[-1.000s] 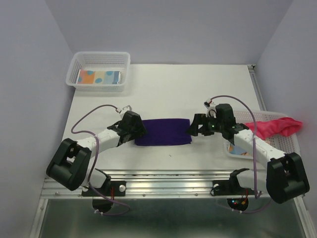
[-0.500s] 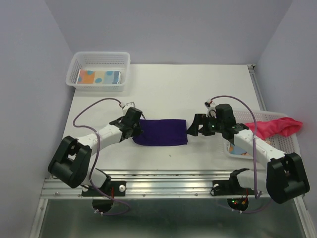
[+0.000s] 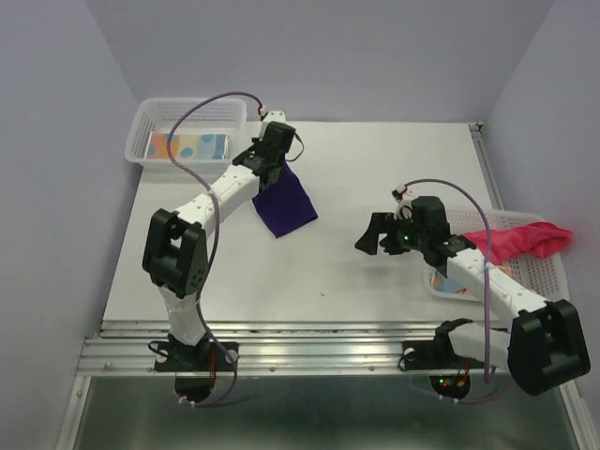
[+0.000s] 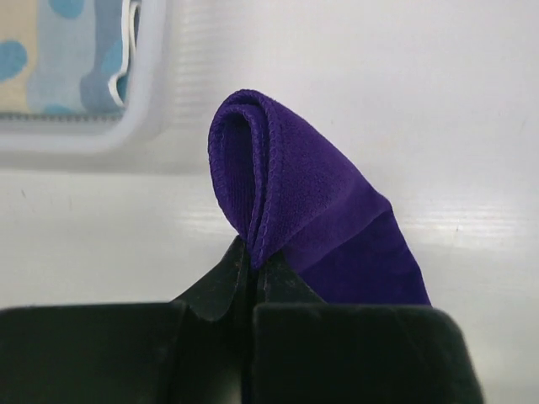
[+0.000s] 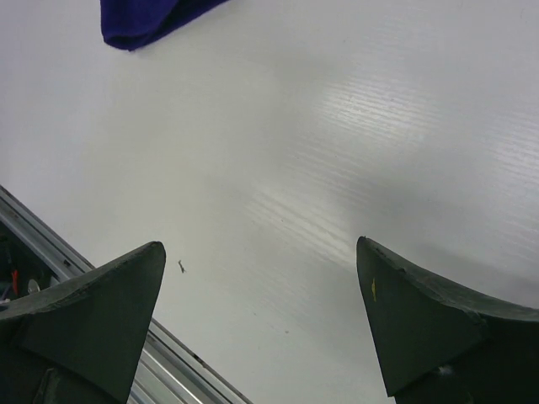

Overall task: Fold and stack the towels
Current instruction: Neatly place the folded towel into the bin

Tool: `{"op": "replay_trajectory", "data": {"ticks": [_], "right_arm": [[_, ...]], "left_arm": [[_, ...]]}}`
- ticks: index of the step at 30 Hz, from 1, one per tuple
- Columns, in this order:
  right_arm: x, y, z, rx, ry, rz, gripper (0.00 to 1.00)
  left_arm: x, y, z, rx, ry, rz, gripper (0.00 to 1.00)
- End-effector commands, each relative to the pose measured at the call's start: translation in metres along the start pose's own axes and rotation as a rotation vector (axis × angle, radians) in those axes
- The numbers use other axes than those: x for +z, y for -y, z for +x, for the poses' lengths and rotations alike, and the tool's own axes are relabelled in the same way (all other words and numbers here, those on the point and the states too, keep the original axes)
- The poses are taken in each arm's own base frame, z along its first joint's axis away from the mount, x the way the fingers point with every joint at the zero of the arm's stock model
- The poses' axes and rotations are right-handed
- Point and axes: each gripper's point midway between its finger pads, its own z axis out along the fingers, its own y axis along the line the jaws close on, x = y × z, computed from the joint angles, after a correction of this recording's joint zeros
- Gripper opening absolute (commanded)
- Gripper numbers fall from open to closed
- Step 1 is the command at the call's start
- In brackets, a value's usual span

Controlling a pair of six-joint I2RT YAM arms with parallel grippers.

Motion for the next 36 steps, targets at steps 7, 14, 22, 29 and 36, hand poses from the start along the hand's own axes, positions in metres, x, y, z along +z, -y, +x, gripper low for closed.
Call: {"op": "replay_trajectory", "data": {"ticks": [7,14,22,29,36], "right_arm": [[0.002,0.000,-0.016,-0.017,0.037,0.026,1.00],[0.007,0.005,-0.013,-0.008,0.021,0.042,1.00],[0.010,0.008,-0.012,-0.001,0.013,0.050,1.00],[0.007,0.006,-0.015,-0.004,0.024,0.046,1.00],[0.007,0.007,-0.015,-0.005,0.026,0.056,1.00]], "left_arm": [[0.037,-0.049,-0.108,0.088,0.084,-0.145,0.00],[0.044,-0.087,-0.152,0.044,0.119,-0.161,0.00],[0.012,-0.108,-0.203,-0.037,0.242,-0.111,0.00],[-0.001,-0.140,-0.220,-0.086,0.278,-0.132,0.00],[-0.001,-0.170,-0.234,-0.061,0.323,-0.108,0.00]]}}
